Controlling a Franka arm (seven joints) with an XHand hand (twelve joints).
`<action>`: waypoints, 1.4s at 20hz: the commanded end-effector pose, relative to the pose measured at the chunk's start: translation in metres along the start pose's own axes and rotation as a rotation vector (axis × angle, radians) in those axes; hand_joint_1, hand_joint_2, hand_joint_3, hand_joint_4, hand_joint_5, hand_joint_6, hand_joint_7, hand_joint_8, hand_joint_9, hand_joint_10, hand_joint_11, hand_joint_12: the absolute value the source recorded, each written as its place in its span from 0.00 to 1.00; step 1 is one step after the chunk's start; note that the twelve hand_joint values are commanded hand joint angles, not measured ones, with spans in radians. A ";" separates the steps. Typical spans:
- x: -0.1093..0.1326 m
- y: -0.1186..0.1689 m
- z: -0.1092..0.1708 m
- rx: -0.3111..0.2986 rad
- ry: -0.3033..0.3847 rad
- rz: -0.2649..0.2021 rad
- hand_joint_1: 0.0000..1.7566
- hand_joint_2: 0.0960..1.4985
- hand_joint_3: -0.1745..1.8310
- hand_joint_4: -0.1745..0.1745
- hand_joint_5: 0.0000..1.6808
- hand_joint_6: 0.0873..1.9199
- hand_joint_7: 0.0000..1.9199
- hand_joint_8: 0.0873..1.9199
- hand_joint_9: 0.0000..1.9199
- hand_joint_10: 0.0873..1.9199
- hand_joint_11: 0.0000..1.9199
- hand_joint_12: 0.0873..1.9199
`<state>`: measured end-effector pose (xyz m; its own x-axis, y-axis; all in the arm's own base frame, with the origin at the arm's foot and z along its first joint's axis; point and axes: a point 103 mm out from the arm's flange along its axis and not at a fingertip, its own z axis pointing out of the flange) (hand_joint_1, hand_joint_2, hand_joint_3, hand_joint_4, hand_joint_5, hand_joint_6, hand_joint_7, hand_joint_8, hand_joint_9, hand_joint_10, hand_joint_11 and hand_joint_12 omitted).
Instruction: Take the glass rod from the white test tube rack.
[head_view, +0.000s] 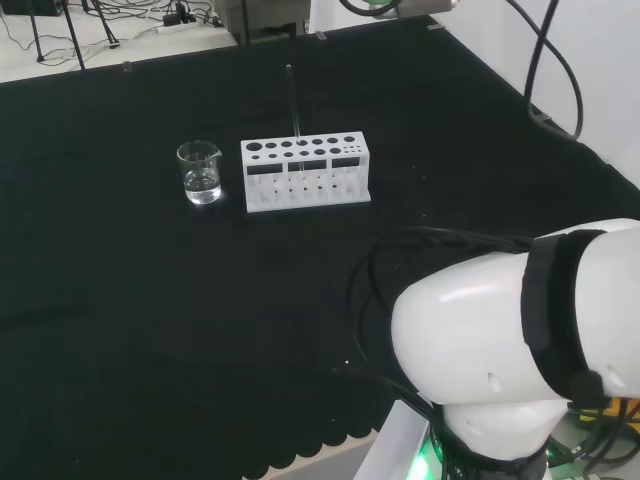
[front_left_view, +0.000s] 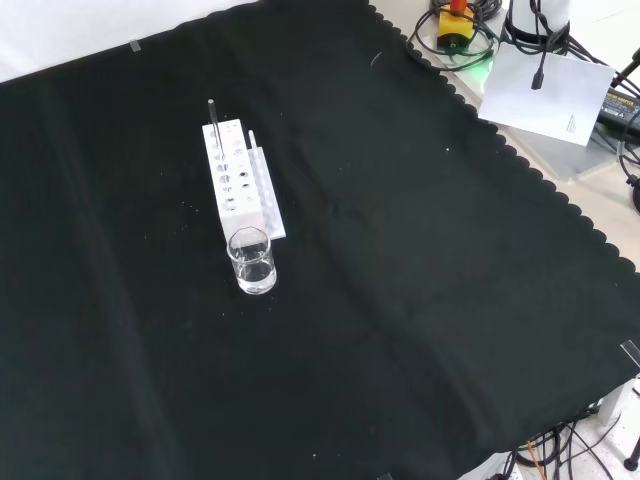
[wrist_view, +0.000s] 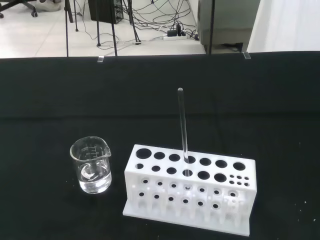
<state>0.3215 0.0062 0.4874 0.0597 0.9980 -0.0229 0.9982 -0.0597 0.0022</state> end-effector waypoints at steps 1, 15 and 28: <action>-0.002 0.024 0.002 0.007 -0.018 -0.002 0.28 0.70 0.28 0.00 0.03 0.00 0.00 0.23 0.00 0.42 0.00 0.68; -0.013 0.103 0.024 0.042 -0.033 -0.022 0.29 0.70 0.29 0.00 0.03 0.00 0.00 0.27 0.01 0.43 0.00 0.69; -0.015 0.172 0.055 0.073 -0.037 -0.061 0.29 0.70 0.29 0.00 0.04 0.00 0.00 0.28 0.01 0.43 0.00 0.69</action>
<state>0.4631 -0.0149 0.4426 0.0160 0.9988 -0.0473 0.9970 -0.0195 -0.0755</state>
